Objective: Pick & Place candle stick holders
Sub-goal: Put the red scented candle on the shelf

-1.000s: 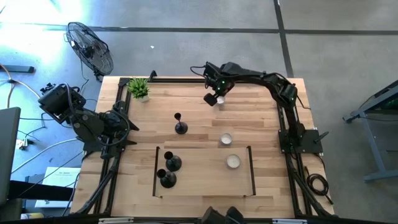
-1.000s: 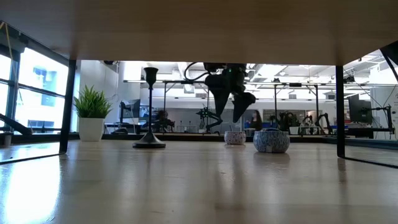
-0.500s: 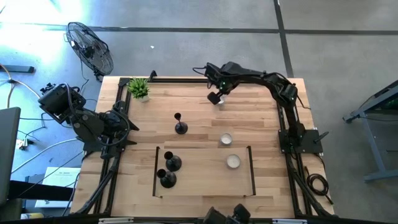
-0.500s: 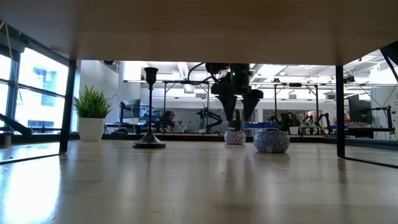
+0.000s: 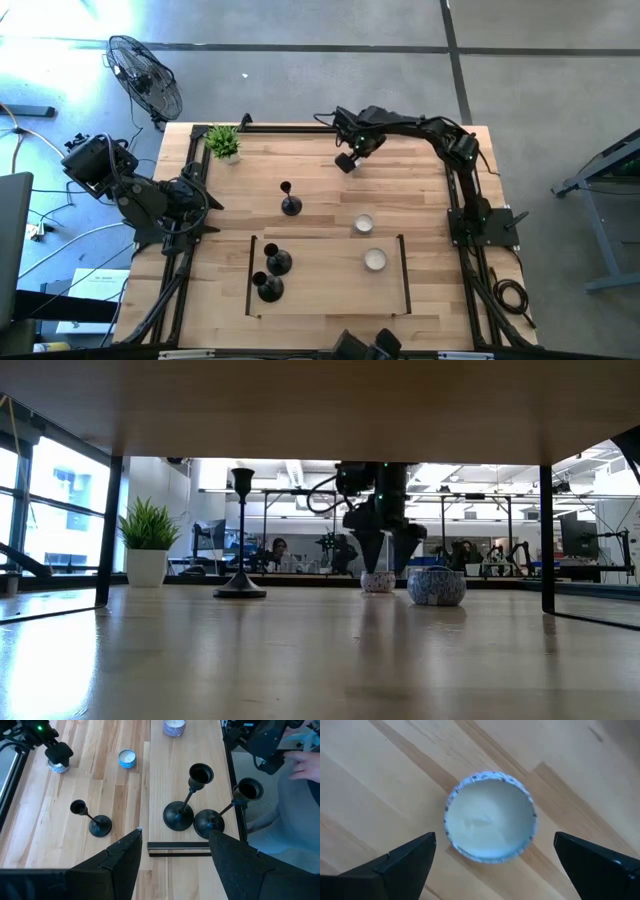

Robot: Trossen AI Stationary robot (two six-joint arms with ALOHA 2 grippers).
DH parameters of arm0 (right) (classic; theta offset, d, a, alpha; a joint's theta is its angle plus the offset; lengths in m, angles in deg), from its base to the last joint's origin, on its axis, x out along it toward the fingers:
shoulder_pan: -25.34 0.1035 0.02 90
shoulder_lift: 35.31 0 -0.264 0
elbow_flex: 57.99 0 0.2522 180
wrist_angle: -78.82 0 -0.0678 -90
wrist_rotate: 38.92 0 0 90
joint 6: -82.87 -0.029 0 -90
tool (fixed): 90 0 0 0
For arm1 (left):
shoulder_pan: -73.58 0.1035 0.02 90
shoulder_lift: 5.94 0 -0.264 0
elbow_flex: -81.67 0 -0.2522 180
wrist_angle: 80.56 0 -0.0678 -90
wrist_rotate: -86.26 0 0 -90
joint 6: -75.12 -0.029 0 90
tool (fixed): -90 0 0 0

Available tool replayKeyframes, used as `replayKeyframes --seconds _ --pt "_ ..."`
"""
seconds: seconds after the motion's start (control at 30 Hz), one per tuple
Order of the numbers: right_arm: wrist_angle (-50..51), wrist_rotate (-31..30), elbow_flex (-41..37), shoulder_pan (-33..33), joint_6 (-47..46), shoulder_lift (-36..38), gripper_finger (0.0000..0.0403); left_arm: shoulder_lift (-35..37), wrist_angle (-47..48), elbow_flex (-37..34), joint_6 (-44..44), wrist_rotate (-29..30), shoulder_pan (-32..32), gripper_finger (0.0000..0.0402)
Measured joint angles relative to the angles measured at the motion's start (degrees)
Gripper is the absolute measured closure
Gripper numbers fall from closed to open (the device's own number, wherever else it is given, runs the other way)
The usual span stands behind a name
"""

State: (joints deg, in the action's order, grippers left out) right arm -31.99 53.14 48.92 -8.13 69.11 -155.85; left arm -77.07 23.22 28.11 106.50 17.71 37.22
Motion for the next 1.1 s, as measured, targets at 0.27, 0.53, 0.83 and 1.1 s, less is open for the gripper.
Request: replayKeyframes --seconds 0.27,0.53,0.83,1.1 --pt "-2.5 -1.1 -0.6 1.0 2.3 0.0 0.0003 0.0 0.0 0.0 0.0 0.0 0.0 0.0175" --pt "-3.7 0.2 -0.6 0.3 3.3 0.0 0.0004 0.0 0.0 0.0 0.0 0.0 0.0 0.0175" --pt "-4.8 0.9 -0.6 0.2 1.9 0.0 0.0004 0.0 0.0 0.0 0.0 0.0 0.0 0.0175" --pt "-3.8 -1.5 -0.6 0.3 1.6 0.0 0.0004 0.0 0.0 0.0 0.0 0.0 0.0 0.0175"
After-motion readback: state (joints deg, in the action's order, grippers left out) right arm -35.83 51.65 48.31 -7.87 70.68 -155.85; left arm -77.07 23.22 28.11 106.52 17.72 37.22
